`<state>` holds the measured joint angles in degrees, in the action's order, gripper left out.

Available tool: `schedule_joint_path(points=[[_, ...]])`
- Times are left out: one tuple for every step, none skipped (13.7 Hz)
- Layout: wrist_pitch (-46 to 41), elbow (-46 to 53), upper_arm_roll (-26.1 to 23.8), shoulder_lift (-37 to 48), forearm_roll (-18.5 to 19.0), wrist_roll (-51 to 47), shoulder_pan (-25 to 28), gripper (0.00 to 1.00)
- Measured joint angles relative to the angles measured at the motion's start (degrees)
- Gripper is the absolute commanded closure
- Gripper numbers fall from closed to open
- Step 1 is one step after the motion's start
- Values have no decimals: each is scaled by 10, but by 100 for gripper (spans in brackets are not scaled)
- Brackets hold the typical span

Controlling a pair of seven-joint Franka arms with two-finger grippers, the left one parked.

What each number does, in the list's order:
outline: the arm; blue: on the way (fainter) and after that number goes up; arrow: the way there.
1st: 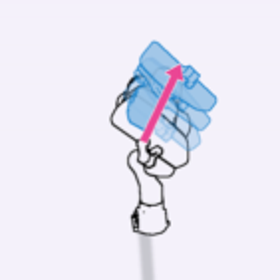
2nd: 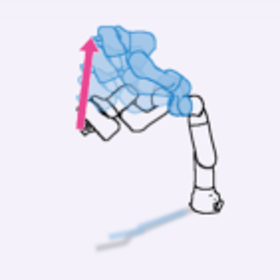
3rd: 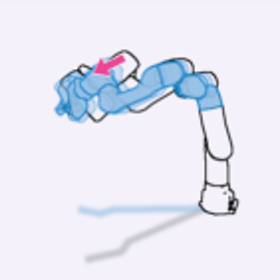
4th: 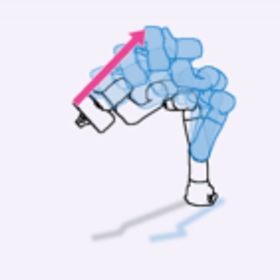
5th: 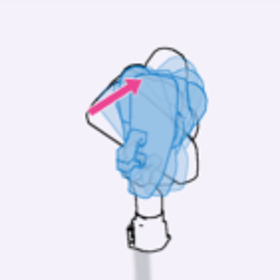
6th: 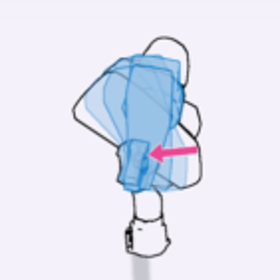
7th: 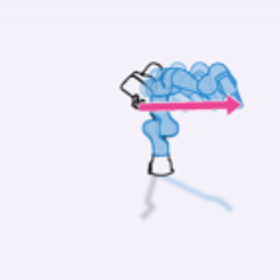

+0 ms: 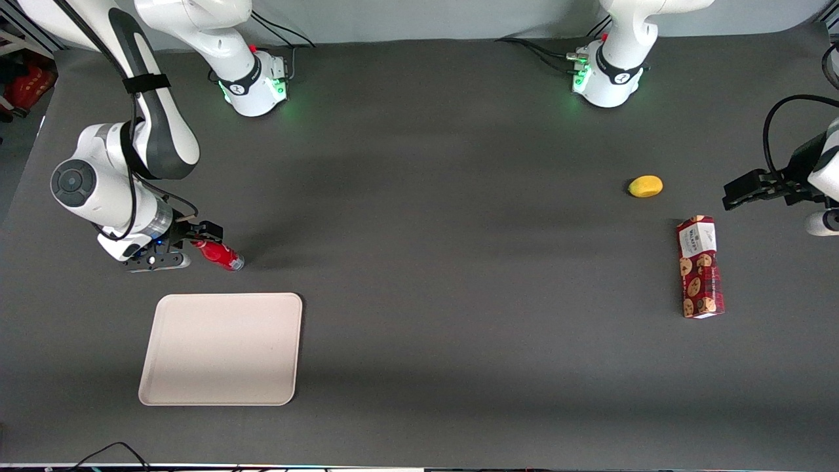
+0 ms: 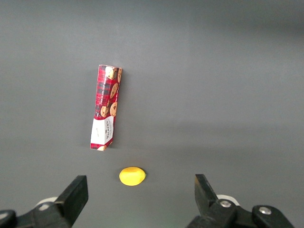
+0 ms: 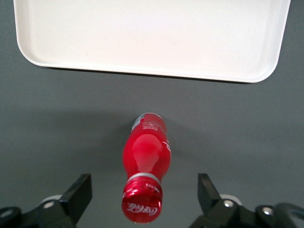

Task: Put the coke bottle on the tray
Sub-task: 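Close the right gripper around the bottle's cap and neck, then lift the bottle and carry it over the white tray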

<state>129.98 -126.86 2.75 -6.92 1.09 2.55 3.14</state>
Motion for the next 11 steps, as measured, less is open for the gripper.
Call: schedule_joint_path(points=[[4, -2, 0, 0, 0, 0, 0, 21], [5, -4, 0, 0, 0, 0, 0, 29], [6, -6, 0, 0, 0, 0, 0, 41], [6, -7, 0, 0, 0, 1, 0, 57], [6, -7, 0, 0, 0, 1, 0, 71], [6, -7, 0, 0, 0, 1, 0, 84], [6, -7, 0, 1, 0, 1, 0, 95], [6, -7, 0, 2, 0, 1, 0, 100], [6, -7, 0, 2, 0, 1, 0, 100], [6, -8, 0, 2, 0, 1, 0, 100], [5, -7, 0, 3, 0, 1, 0, 100]])
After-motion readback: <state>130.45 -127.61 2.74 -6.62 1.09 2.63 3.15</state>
